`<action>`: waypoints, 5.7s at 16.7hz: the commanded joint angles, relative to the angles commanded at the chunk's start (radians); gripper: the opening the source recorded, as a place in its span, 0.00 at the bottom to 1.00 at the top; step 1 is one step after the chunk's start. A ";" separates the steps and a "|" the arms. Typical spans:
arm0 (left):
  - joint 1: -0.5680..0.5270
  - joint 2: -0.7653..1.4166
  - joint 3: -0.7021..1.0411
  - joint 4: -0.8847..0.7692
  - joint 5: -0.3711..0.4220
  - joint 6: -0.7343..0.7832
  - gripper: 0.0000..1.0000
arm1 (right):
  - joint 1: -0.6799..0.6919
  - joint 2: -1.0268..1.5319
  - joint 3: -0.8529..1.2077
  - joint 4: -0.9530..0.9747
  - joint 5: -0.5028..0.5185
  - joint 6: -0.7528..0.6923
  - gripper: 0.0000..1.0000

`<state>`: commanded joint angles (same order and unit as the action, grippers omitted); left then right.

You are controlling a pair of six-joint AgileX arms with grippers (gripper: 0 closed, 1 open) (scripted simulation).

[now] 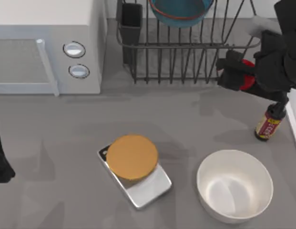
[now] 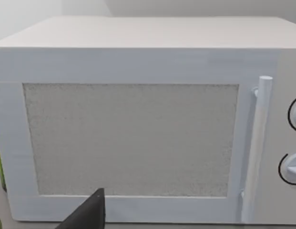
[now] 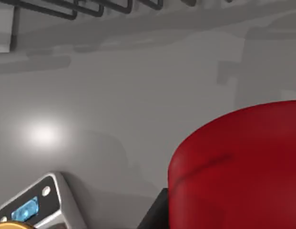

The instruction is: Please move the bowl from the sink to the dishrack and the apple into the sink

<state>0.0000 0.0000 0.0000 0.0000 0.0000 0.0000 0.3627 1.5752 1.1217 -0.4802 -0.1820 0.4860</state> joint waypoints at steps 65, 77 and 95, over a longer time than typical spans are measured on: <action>0.000 0.000 0.000 0.000 0.000 0.000 1.00 | -0.891 0.641 -0.632 2.214 -0.310 -0.471 1.00; 0.000 0.000 0.000 0.000 0.000 0.000 1.00 | -0.834 0.388 -0.781 1.937 -0.211 -0.442 1.00; 0.000 0.000 0.000 0.000 0.000 0.000 1.00 | -0.469 -1.357 -1.011 0.668 0.110 -0.418 1.00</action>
<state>0.0000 0.0000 0.0000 0.0000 0.0000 0.0000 -0.1062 0.2186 0.1105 0.1874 -0.0724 0.0679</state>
